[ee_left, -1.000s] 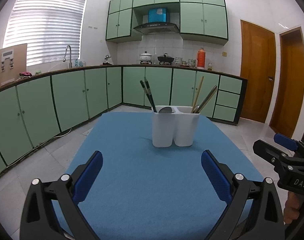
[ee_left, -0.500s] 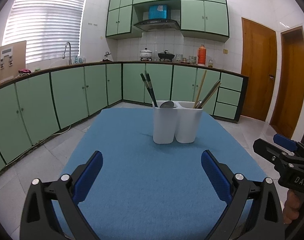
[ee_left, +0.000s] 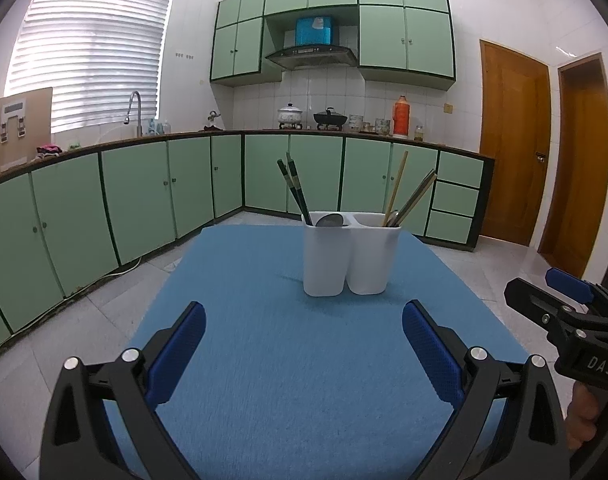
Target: Organize utensils
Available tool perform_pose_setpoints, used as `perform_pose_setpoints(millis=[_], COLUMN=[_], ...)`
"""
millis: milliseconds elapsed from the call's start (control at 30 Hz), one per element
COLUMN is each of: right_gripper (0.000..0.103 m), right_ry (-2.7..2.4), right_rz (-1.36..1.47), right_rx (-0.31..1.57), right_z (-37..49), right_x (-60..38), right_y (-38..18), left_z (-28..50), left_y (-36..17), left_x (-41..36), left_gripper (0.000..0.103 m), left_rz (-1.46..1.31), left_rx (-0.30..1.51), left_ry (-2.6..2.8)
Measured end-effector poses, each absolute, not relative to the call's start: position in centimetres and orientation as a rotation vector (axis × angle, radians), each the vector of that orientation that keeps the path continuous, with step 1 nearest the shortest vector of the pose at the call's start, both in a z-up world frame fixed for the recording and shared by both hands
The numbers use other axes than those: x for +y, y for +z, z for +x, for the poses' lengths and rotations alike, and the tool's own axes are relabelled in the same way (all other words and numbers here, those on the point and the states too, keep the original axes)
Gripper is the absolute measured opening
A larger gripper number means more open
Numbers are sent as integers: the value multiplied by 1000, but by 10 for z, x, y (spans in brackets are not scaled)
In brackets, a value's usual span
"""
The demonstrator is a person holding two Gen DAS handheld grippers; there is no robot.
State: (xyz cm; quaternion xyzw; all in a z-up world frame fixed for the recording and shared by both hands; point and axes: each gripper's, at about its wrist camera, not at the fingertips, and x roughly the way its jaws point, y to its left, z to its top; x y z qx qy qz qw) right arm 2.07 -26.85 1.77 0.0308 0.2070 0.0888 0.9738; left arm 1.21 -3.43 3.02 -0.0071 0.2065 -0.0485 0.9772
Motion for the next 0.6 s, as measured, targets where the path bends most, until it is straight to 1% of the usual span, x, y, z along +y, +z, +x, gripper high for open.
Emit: perform_pose_setpoints(millis=[600], right_gripper=[96], right_ry=[180], right_rz=[62], right_rx=[408], right_z=[19], right_x=[-269], right_y=[20], left_z=[9], left_y=[32], left_x=[-32], left_gripper=[97], left_rz=[-11], left_rx=[406], left_ry=[-99])
